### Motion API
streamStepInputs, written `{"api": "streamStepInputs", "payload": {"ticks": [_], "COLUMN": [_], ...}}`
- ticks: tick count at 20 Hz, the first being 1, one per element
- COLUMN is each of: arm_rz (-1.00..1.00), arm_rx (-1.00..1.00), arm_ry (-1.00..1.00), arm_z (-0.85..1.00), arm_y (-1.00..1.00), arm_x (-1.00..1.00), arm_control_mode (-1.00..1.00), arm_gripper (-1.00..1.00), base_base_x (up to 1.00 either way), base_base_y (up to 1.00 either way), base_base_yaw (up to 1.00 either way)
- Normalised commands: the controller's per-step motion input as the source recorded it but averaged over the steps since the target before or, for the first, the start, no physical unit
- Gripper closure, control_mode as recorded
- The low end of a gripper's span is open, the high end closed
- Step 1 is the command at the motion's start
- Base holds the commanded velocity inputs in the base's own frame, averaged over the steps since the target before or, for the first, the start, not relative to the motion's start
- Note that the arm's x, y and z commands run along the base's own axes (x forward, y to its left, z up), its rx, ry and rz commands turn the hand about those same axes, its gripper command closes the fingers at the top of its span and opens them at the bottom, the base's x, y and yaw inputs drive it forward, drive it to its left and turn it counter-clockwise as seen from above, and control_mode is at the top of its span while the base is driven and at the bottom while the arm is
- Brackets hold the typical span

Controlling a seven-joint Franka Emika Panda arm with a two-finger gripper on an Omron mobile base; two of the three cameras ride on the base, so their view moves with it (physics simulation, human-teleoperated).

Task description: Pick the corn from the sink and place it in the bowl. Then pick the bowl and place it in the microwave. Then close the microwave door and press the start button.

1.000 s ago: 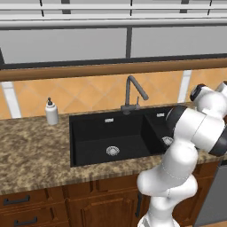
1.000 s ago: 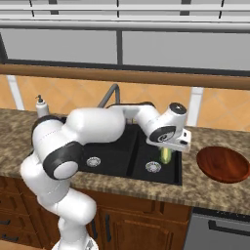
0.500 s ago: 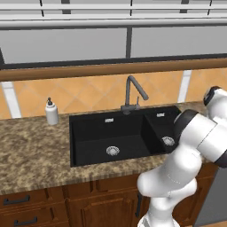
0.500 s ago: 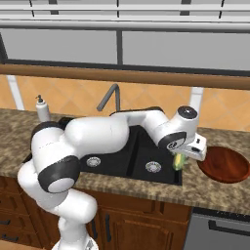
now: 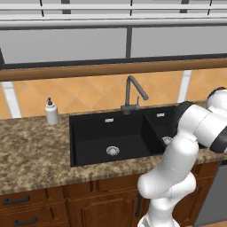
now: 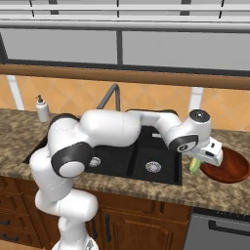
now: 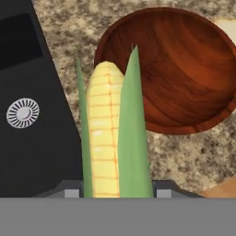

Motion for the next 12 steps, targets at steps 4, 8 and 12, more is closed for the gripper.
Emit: {"api": "streamStepInputs", "payload": {"ticks": [4,8,12], "arm_rz": [-0.06,-0.02,0.00], "arm_rx": [0.02,0.04,0.07], "arm_ry": [0.07,0.02,0.01], "arm_z": [0.00,0.00,0.00], "arm_y": [-0.55,-0.51,-0.43], "arm_x": [0.17,0.34,0.44], "arm_control_mode": [-1.00,-1.00,-1.00], "arm_gripper": [1.00,1.00,1.00], "base_base_x": [0.00,0.00,0.00], "base_base_y": [0.00,0.00,0.00], "base_base_yaw": [0.00,0.00,0.00]}}
